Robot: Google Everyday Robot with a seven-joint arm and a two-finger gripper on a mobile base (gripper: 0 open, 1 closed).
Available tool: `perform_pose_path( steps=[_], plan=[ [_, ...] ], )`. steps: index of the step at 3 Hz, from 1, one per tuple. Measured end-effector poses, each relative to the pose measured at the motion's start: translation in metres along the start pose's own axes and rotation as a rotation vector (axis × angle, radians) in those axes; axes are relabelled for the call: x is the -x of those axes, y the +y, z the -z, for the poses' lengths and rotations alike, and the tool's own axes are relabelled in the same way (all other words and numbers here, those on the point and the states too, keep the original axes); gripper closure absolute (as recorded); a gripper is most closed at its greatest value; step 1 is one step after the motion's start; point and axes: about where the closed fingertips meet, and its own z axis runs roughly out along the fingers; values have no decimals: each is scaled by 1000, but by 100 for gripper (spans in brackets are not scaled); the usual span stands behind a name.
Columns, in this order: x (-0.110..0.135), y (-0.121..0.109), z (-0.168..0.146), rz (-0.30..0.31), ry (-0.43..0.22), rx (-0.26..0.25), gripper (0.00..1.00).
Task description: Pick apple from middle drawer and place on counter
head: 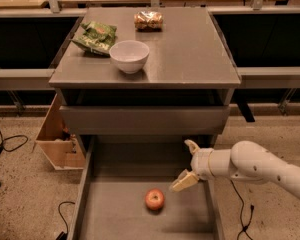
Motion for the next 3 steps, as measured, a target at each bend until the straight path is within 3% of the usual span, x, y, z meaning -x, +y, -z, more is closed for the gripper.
perform_pose_path(
  steps=[1,2,3],
  plan=[
    [-35,35,-64,4,-65,111,0],
    [-54,54,-88,19,-81,163,0],
    [-58,57,-93,16,-77,172,0]
  ],
)
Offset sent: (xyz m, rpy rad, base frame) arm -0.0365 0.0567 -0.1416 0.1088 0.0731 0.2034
